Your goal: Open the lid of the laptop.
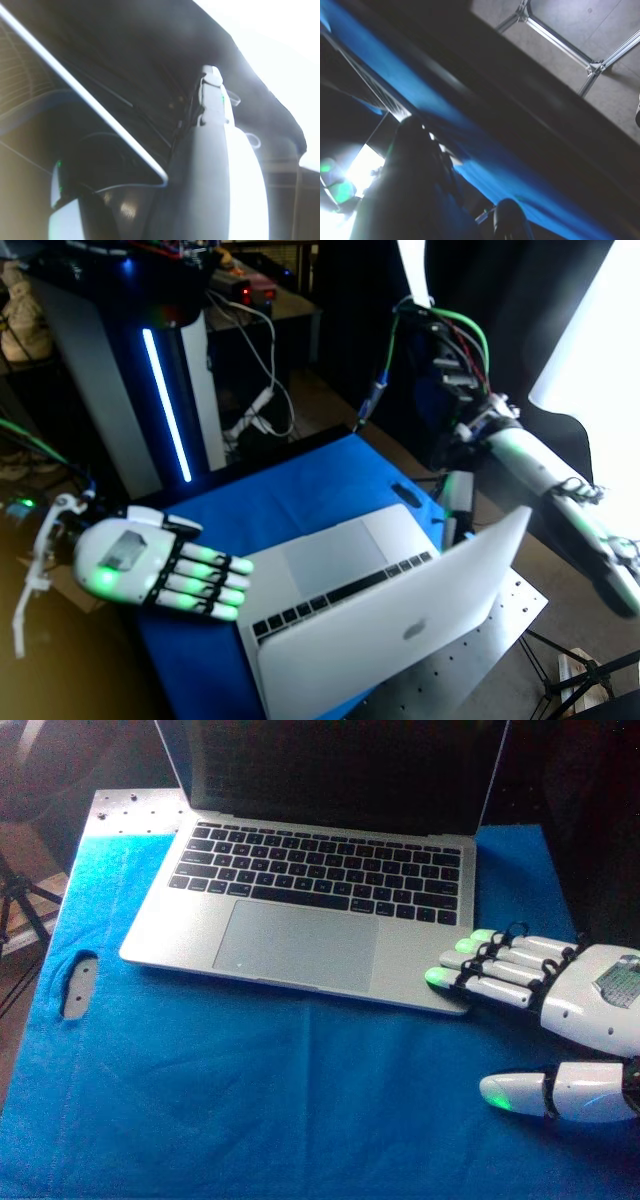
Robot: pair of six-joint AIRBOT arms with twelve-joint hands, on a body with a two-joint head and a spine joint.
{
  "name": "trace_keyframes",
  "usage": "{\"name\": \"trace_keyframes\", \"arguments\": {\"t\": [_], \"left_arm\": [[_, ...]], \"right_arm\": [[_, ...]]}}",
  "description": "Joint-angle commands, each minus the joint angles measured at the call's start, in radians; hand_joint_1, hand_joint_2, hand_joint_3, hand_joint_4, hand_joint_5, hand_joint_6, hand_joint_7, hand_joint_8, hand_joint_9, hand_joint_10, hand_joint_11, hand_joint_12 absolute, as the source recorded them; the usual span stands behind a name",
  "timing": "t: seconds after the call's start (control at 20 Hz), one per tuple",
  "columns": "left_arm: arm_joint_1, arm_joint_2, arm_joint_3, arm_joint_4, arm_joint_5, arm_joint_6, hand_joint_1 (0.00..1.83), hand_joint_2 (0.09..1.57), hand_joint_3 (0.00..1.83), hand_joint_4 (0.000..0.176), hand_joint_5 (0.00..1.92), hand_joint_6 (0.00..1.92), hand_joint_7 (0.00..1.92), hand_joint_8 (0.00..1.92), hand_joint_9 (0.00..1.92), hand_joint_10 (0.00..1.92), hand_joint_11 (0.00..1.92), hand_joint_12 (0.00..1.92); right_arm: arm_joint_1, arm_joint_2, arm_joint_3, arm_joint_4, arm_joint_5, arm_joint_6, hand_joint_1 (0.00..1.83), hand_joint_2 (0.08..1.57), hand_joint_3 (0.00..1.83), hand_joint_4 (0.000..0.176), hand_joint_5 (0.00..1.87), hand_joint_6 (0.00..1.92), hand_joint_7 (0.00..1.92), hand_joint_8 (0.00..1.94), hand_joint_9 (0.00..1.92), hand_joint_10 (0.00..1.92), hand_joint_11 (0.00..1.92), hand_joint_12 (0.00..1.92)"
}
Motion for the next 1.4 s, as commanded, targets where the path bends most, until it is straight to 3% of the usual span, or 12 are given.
{"name": "trace_keyframes", "arguments": {"t": [0.0, 0.15, 0.3, 0.75, 1.0, 1.35], "left_arm": [[-0.004, -0.014, 0.016, -0.045, -0.024, -0.015, 0.80, 1.08, 0.00, 0.176, 0.00, 0.00, 0.00, 0.00, 0.00, 0.00, 0.00, 0.00], [-0.017, -0.029, 0.050, -0.044, 0.015, -0.015, 0.75, 1.09, 0.00, 0.176, 0.00, 0.00, 0.00, 0.00, 0.00, 0.00, 0.00, 0.00], [-0.009, -0.013, 0.028, -0.040, 0.015, -0.015, 0.82, 1.06, 0.00, 0.176, 0.00, 0.00, 0.00, 0.00, 0.00, 0.00, 0.00, 0.00], [0.016, 0.117, -0.172, 0.107, -0.094, -0.016, 0.73, 1.06, 0.00, 0.176, 0.00, 0.00, 0.00, 0.00, 0.00, 0.00, 0.00, 0.00], [0.019, 0.131, -0.202, 0.143, -0.120, -0.021, 0.76, 1.06, 0.00, 0.176, 0.00, 0.00, 0.00, 0.00, 0.00, 0.00, 0.00, 0.00], [0.025, 0.131, -0.204, 0.145, -0.114, -0.025, 0.76, 1.05, 0.00, 0.176, 0.00, 0.00, 0.00, 0.00, 0.00, 0.00, 0.00, 0.00]], "right_arm": [[0.006, -0.003, 0.004, -0.003, 0.051, 0.004, 0.00, 1.29, 0.00, 0.000, 0.00, 0.00, 0.00, 0.00, 0.00, 0.00, 0.00, 0.00], [0.006, -0.004, 0.005, -0.003, 0.051, 0.004, 0.00, 1.31, 0.00, 0.000, 0.00, 0.00, 0.00, 0.00, 0.00, 0.00, 0.00, 0.00], [0.006, -0.003, 0.005, -0.003, 0.051, 0.018, 0.00, 1.30, 0.00, 0.000, 0.02, 0.01, 0.00, 0.00, 0.00, 0.00, 0.00, 0.00], [0.008, 0.025, -0.007, -0.003, 0.094, 0.058, 0.00, 1.27, 0.00, 0.000, 0.00, 0.00, 0.00, 0.00, 0.00, 0.00, 0.00, 0.00], [0.014, 0.064, -0.027, -0.009, 0.139, 0.058, 0.00, 1.29, 0.00, 0.000, 0.00, 0.00, 0.00, 0.00, 0.00, 0.00, 0.00, 0.00], [0.130, 0.055, -0.028, -0.091, 0.143, 0.057, 0.00, 1.28, 0.00, 0.000, 0.00, 0.00, 0.00, 0.00, 0.00, 0.00, 0.00, 0.00]]}}
